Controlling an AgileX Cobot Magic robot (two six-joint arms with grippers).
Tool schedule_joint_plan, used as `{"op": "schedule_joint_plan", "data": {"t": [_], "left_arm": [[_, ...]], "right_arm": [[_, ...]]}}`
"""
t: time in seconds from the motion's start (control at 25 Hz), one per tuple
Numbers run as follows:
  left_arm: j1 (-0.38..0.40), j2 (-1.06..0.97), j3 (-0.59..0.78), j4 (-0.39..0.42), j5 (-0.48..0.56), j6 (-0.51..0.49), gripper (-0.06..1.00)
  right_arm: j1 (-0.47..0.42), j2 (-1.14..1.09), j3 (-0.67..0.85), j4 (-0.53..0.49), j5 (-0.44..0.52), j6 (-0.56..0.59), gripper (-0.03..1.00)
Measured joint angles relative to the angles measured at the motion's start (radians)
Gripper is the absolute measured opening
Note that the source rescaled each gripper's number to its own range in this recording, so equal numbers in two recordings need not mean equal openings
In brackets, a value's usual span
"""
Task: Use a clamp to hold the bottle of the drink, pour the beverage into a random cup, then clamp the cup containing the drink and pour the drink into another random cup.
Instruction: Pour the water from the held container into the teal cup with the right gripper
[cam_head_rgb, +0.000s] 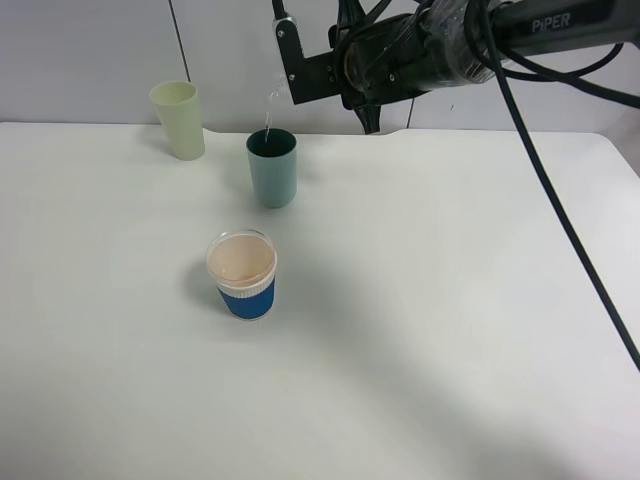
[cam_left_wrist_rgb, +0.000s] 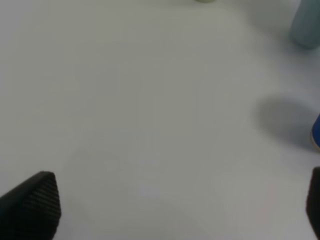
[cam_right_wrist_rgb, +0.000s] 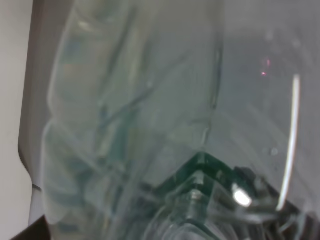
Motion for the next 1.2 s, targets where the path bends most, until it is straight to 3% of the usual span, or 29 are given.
{"op": "schedule_joint_plan", "data": {"t": [1.2], "left_arm": [[0.0,0.0,0.0,0.0,0.0,0.0,1.0]], "right_arm": [[0.0,0.0,0.0,-0.02,-0.021,-0.078,0.02]]}}
